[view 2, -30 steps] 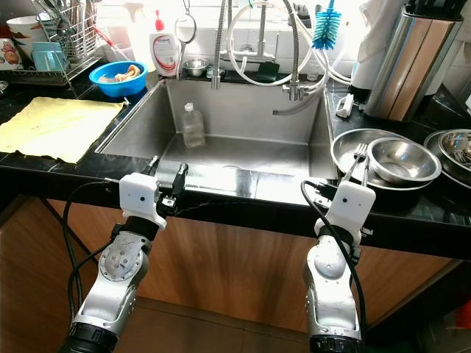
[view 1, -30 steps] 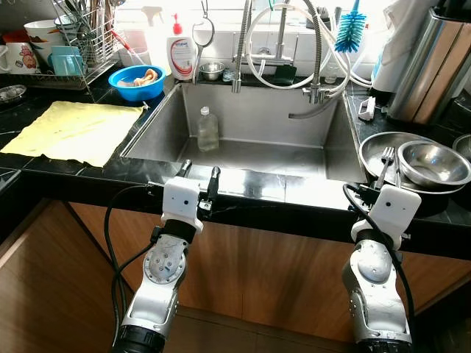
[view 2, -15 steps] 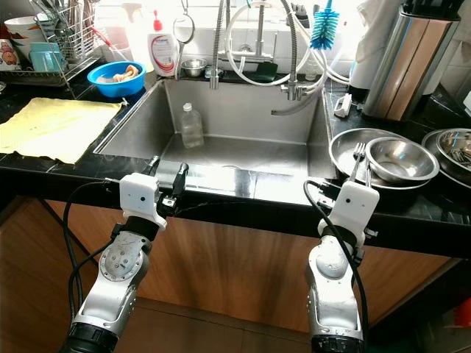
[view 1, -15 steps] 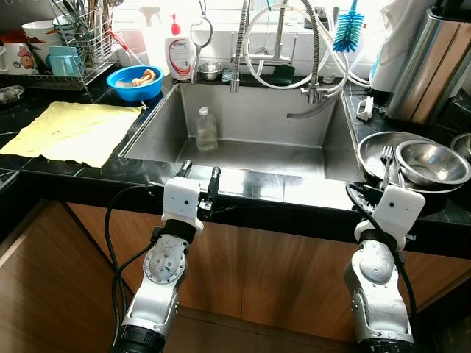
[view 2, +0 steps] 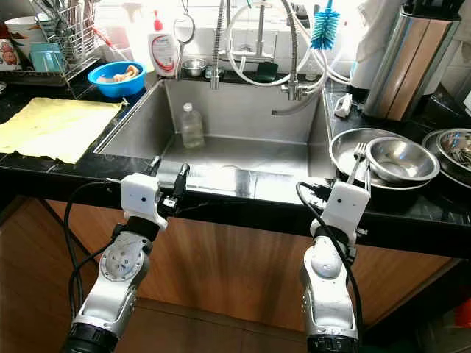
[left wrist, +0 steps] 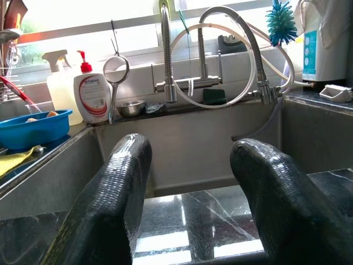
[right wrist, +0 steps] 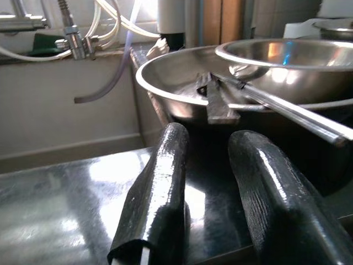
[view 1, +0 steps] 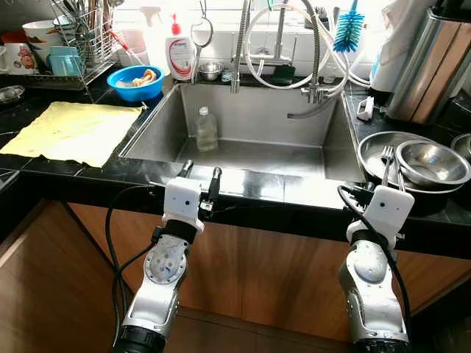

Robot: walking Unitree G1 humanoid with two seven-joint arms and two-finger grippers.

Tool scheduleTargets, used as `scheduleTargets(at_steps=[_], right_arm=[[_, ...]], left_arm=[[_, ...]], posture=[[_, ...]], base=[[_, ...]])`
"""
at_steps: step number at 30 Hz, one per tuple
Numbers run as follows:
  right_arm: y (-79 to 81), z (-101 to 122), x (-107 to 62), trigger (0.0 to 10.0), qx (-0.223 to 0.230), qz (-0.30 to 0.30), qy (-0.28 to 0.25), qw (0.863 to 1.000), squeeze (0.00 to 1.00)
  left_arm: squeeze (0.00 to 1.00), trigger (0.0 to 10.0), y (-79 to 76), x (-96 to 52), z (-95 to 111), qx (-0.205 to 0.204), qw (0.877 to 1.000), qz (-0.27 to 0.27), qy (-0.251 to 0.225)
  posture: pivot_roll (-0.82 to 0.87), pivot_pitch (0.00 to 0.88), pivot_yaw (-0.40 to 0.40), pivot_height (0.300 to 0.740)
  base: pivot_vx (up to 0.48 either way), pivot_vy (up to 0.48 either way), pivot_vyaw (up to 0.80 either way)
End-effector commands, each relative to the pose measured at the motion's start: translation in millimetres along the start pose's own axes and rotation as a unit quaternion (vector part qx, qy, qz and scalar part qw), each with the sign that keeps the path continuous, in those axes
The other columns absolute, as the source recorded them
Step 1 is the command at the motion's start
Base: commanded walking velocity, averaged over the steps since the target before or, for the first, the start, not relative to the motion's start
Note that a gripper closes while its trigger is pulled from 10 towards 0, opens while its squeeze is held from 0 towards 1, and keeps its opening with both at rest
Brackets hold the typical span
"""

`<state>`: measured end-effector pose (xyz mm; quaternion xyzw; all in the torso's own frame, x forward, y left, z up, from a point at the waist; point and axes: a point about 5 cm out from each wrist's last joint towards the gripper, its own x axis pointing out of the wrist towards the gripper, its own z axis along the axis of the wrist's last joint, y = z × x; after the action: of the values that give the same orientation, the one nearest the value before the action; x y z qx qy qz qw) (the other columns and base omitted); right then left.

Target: Kitchen organization

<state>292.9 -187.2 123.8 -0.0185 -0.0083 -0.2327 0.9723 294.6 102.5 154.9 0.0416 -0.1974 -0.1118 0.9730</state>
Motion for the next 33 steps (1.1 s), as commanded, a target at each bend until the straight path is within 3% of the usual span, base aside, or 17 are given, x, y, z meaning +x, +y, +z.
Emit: scheduleTargets(at_steps=[1, 11, 21, 22, 25, 27, 30, 31, 33], right_arm=[[6.7, -1.5, 0.4, 10.0, 0.003, 0.016, 0.012, 1.0, 0.0], [20.5, -1.1, -3.0, 10.0, 0.004, 0.054, 0.01, 0.998, 0.0], [9.7, 10.5, -2.4, 10.0, -0.004, 0.01, -0.031, 0.999, 0.0], [9.6, 10.6, -2.2, 10.0, -0.005, 0.01, -0.031, 0.999, 0.47], [9.9, 9.9, -2.0, 10.0, -0.008, 0.01, -0.03, 0.999, 0.49], [9.5, 9.7, -2.0, 10.0, -0.01, 0.004, -0.03, 0.999, 0.49], [8.9, 9.9, -1.9, 10.0, -0.01, -0.001, -0.032, 0.999, 0.38], [8.4, 10.3, -1.7, 10.0, -0.012, -0.003, -0.033, 0.999, 0.0], [7.8, 11.5, -1.3, 10.0, -0.012, -0.005, -0.037, 0.999, 0.0]], left_arm=[[0.0, 10.0, -1.1, -2.4, -4.2, 0.003, 1.0, -0.006, 0.013], [0.0, 10.0, -1.1, -2.2, -4.3, 0.004, 1.0, -0.005, 0.013], [0.0, 10.0, -2.7, -2.3, -5.1, 0.002, 1.0, -0.009, 0.014], [0.0, 10.0, -2.7, -2.3, -5.2, 0.002, 1.0, -0.009, 0.015], [0.0, 10.0, -2.8, -2.2, -5.5, 0.002, 1.0, -0.009, 0.015], [0.0, 10.0, -2.6, -2.5, -5.7, 0.002, 1.0, -0.008, 0.016], [0.0, 10.0, -2.2, -3.0, -6.1, 0.003, 1.0, -0.007, 0.017], [0.0, 10.0, -2.3, -3.0, -6.2, 0.002, 1.0, -0.007, 0.017], [0.0, 10.0, -2.4, -2.9, -6.1, 0.002, 1.0, -0.007, 0.017]], posture=[[-0.11, 0.0, 0.037, 0.74], [-0.1, 0.0, 0.034, 0.74], [-0.11, 0.0, 0.037, 0.74], [-0.11, 0.0, 0.036, 0.74], [-0.11, 0.0, 0.035, 0.74], [-0.11, 0.0, 0.035, 0.74], [-0.11, 0.0, 0.034, 0.74], [-0.11, 0.0, 0.034, 0.74], [-0.11, 0.0, 0.034, 0.74]], base=[[0.0, 0.0, 0.0], [0.0, 0.0, 0.0], [0.0, 0.0, 0.0], [0.0, 0.0, 0.0], [0.0, 0.0, 0.0], [0.0, 0.0, 0.0], [0.0, 0.0, 0.0], [0.0, 0.0, 0.0], [0.0, 0.0, 0.0]])
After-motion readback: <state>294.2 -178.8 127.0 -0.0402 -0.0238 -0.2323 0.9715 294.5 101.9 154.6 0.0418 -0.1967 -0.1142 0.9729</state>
